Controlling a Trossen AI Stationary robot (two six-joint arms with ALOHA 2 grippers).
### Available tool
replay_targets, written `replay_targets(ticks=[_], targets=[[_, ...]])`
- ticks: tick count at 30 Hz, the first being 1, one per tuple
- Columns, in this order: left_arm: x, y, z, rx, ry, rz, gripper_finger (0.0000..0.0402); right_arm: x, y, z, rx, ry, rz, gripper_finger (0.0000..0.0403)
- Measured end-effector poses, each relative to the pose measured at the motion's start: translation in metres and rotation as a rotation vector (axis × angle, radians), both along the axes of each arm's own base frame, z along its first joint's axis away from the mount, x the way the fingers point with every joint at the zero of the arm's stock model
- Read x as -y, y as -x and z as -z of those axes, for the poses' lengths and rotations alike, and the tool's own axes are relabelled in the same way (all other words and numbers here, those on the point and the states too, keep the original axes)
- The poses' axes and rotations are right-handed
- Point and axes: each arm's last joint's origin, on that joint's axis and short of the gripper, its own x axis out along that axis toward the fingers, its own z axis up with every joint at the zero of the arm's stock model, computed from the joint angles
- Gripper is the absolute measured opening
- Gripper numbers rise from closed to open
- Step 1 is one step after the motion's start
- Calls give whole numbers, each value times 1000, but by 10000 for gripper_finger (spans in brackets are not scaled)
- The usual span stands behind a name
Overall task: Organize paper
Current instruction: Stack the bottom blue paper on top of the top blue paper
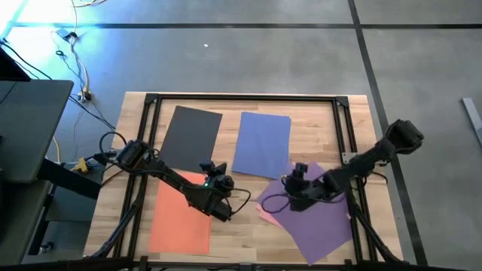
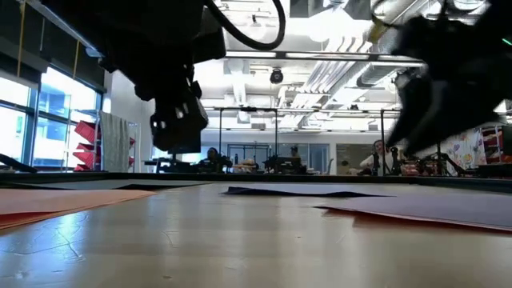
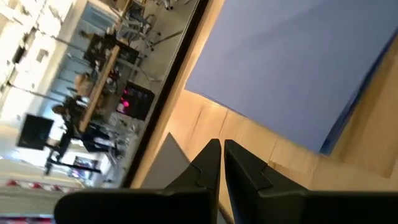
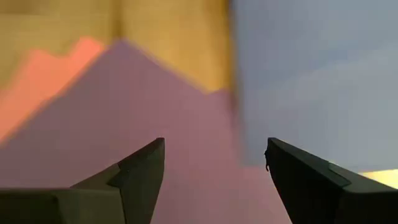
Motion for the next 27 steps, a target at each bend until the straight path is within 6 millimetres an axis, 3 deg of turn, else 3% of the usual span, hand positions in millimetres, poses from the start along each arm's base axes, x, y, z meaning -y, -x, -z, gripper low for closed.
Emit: replay_targets(ticks=[5,10,13,17,21,27], targets=[[-36,-38,2,-42,169,32,0,-12,12,26,39,-147,37,242],[-88,-82,-11,104,288,162,0,-25,14,38,26,-201,40,226],[-118,-95,-18,200,371,228,0,-36,16,42,50,-242,18,217],[-152,-96,-14,222,473,208,0,-51,22,41,62,-300,-53,208],[-167,-93,4,174,528,153,0,-59,28,40,50,-343,-103,202],[-157,-89,34,40,548,111,0,-63,30,39,39,-385,-97,195]])
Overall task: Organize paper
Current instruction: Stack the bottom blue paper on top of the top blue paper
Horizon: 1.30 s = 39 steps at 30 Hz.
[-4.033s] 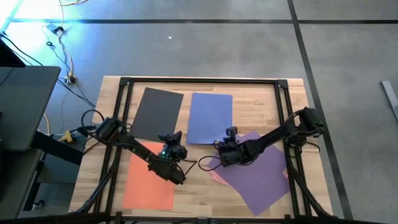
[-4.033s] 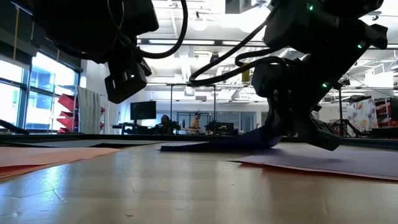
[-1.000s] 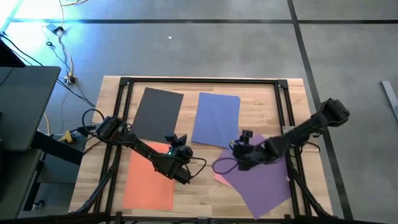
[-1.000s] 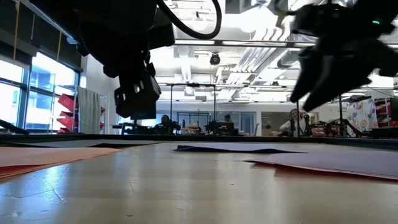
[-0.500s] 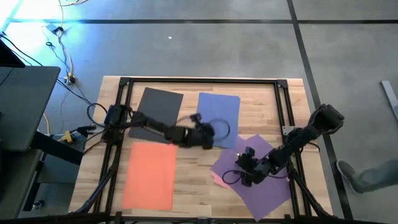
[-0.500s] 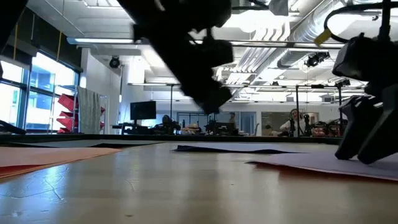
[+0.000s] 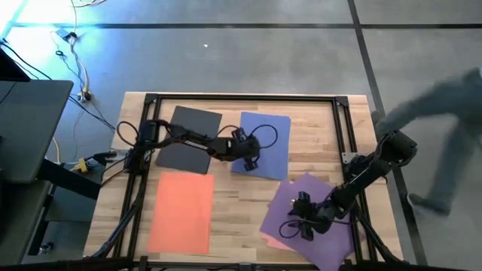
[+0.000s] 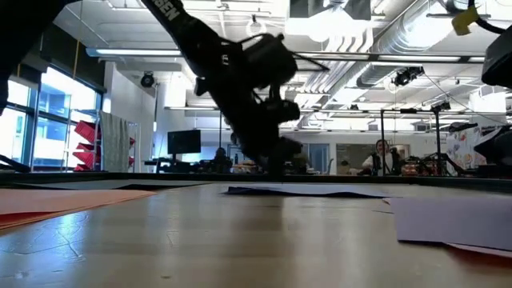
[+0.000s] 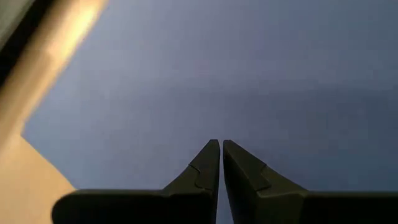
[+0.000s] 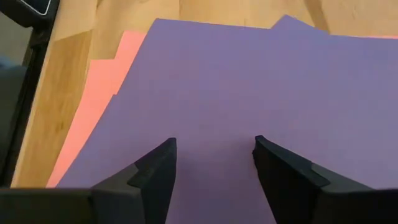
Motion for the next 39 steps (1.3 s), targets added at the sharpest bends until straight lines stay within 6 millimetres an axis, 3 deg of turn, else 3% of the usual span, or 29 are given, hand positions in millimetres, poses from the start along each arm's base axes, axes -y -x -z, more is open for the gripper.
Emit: replay_targets(ticks=[9,17,21,25,32,39], targets=[[31,5,-2,-44,-140,-24,0,-15,-12,-18,-86,51,-74,178],[65,4,-47,34,-263,9,0,-21,-24,-42,-100,191,-29,159],[75,15,-66,29,-279,-9,0,-20,-30,-52,-55,252,48,150],[66,34,-67,-60,-213,-98,0,6,-37,-47,-55,330,299,132],[37,70,-28,-219,-114,-278,0,81,-37,-20,-276,426,617,84],[34,75,-3,-153,-3,-229,0,126,-49,-3,-288,341,667,43]])
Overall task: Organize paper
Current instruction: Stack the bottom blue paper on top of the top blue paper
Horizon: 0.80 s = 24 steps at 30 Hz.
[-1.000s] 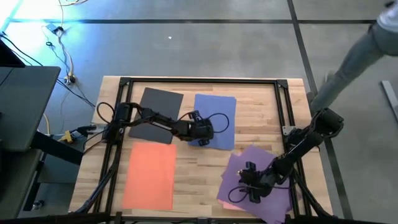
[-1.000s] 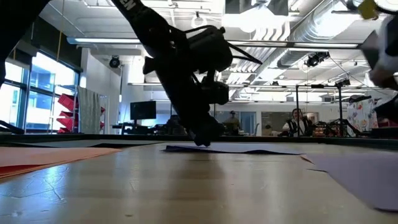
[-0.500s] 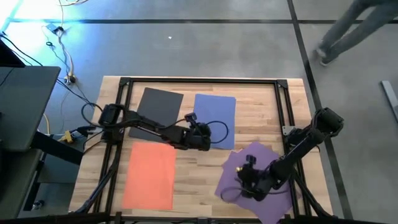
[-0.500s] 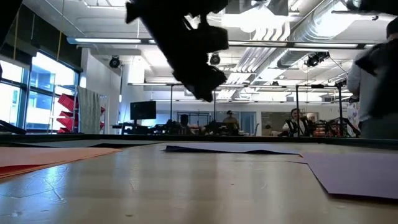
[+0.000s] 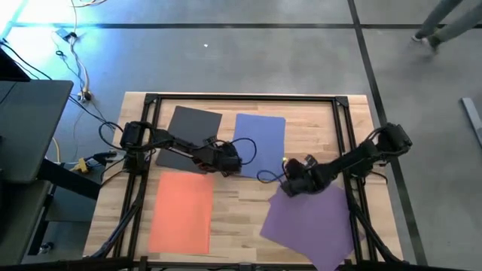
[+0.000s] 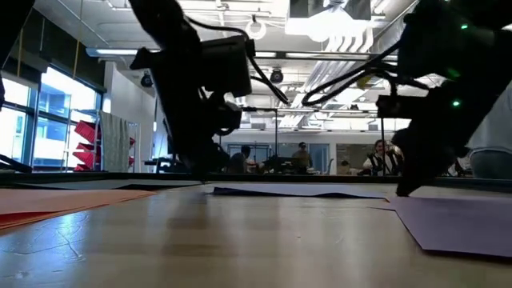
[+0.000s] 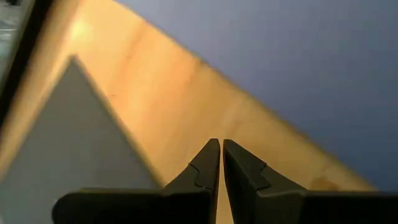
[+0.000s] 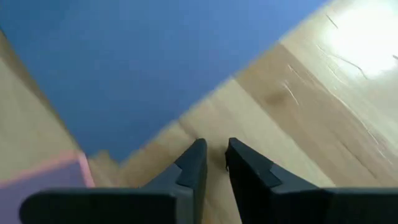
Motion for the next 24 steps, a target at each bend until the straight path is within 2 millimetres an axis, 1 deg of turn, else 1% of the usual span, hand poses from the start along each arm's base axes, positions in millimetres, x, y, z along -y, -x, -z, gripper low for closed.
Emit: replay_targets(ticks=[4,9,18,21,24], targets=[[-1,-2,5,61,37,45,0,9,-8,1,40,-11,-22,23],[0,-3,6,66,41,47,0,11,-11,1,50,-5,-53,6],[1,-2,5,71,46,46,0,12,-8,1,21,38,-59,2],[3,1,-3,40,42,63,0,12,-5,-2,5,55,-57,2],[7,5,-22,30,9,70,0,13,4,-9,-27,99,-55,8]])
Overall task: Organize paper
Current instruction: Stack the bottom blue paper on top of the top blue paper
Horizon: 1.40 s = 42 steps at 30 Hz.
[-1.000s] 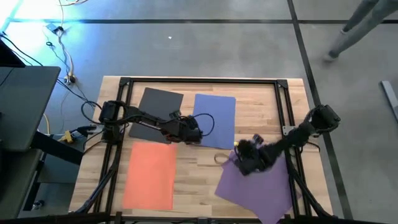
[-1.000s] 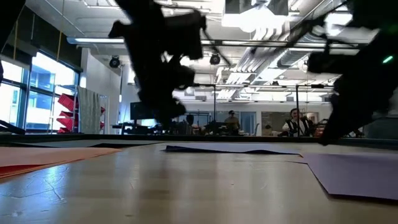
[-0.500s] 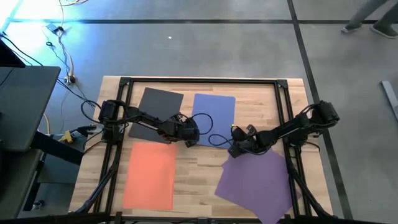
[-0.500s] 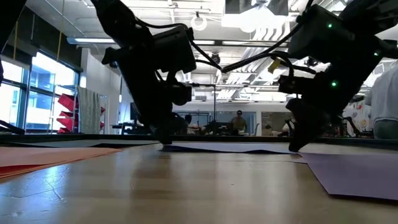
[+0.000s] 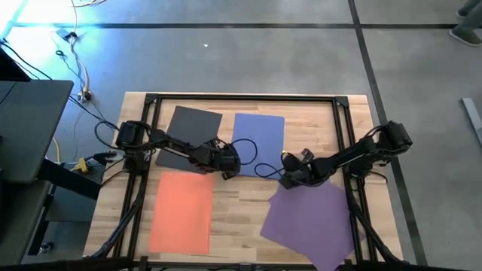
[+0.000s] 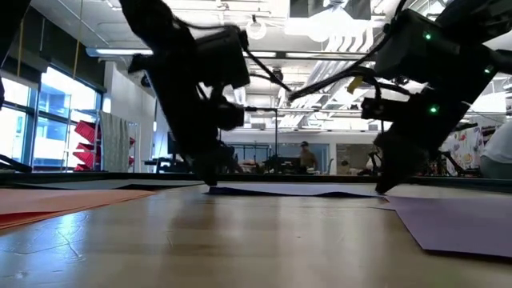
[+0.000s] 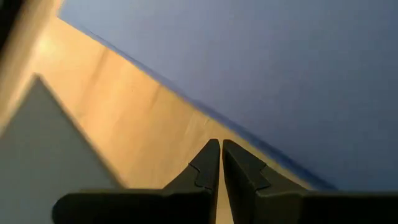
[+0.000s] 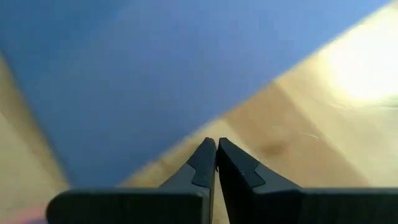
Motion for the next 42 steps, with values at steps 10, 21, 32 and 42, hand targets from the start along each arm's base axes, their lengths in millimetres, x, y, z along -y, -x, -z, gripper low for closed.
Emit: replay_targets(ticks=[10,21,32,42], targets=[[17,-4,-35,182,-49,53,0,-26,17,-30,137,-43,-62,102],[4,-22,17,107,-41,76,0,-22,-7,7,323,-60,-140,122],[-5,-23,28,103,5,27,0,21,-22,26,221,-16,-101,122],[-1,-21,28,92,21,12,0,23,-23,27,160,-7,-202,122]])
